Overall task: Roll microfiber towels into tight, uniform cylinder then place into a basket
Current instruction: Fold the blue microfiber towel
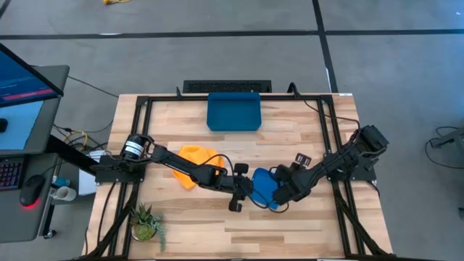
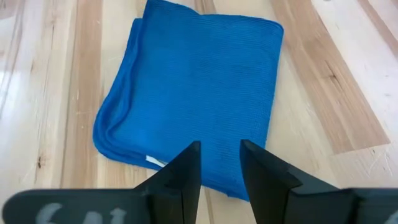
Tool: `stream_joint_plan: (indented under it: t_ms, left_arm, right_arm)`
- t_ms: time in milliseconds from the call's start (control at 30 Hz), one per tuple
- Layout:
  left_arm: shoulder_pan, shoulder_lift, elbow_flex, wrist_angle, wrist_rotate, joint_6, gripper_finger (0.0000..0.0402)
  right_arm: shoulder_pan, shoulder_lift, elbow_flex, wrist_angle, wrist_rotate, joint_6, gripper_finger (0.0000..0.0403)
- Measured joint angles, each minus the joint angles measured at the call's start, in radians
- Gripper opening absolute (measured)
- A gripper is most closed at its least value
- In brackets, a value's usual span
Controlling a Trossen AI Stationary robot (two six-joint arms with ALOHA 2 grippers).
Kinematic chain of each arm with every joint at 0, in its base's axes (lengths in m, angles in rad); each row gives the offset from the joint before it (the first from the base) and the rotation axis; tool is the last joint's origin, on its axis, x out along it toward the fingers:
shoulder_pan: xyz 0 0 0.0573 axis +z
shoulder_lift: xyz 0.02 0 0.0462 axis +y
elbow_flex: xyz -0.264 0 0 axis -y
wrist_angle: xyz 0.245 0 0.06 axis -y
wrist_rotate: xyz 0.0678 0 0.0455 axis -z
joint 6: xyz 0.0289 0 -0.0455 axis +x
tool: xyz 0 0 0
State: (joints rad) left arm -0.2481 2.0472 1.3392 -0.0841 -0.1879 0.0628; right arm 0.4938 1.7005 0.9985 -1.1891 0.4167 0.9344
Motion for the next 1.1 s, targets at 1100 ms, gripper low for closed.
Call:
stream_joint_plan:
  t_ms: [1100]
  left_arm:
    - [-0.009,0.069,-0.002,0.126,0.051,0.084,0.0104]
  right_arm:
    - [0.22,-0.198,-0.285,0.89,-0.066,-0.292,0.0118]
